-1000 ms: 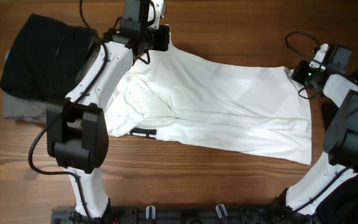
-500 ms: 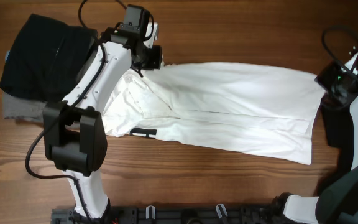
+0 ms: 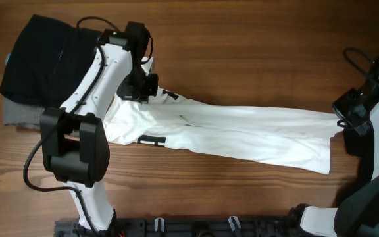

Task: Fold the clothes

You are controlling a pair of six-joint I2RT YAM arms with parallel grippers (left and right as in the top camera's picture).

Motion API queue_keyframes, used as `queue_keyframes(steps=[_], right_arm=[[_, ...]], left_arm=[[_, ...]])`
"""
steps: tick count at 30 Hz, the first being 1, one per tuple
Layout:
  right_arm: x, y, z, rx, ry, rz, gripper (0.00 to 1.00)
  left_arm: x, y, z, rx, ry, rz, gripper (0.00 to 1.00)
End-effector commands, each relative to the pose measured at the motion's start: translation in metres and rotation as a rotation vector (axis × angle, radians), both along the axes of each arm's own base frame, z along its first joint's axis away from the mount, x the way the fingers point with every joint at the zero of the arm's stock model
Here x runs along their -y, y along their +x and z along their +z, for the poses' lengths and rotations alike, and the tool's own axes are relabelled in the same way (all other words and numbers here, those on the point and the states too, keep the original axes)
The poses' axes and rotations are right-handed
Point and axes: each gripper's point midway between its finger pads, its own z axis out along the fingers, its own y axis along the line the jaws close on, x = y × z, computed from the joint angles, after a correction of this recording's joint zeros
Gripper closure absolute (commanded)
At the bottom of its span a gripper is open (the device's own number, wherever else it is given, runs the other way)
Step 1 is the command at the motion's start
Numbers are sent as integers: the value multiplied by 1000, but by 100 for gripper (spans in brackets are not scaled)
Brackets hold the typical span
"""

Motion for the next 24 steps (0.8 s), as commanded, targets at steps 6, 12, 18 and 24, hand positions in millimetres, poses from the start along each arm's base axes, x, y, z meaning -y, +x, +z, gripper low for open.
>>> queue_keyframes(steps=[6, 12, 18, 24], right_arm=[[12, -6, 2, -22, -54, -14, 95], [11, -8, 2, -50, -61, 65, 29], [0, -18, -39, -56, 133, 106, 12], [-25, -39, -92, -110, 393, 147, 9]], left_arm=[[-8, -44, -23, -144, 17, 68, 96], [-14, -44, -31, -132, 44, 75, 73], [-33, -34, -30, -99, 91, 104, 76], [-36, -32, -30, -93, 89, 113, 71]])
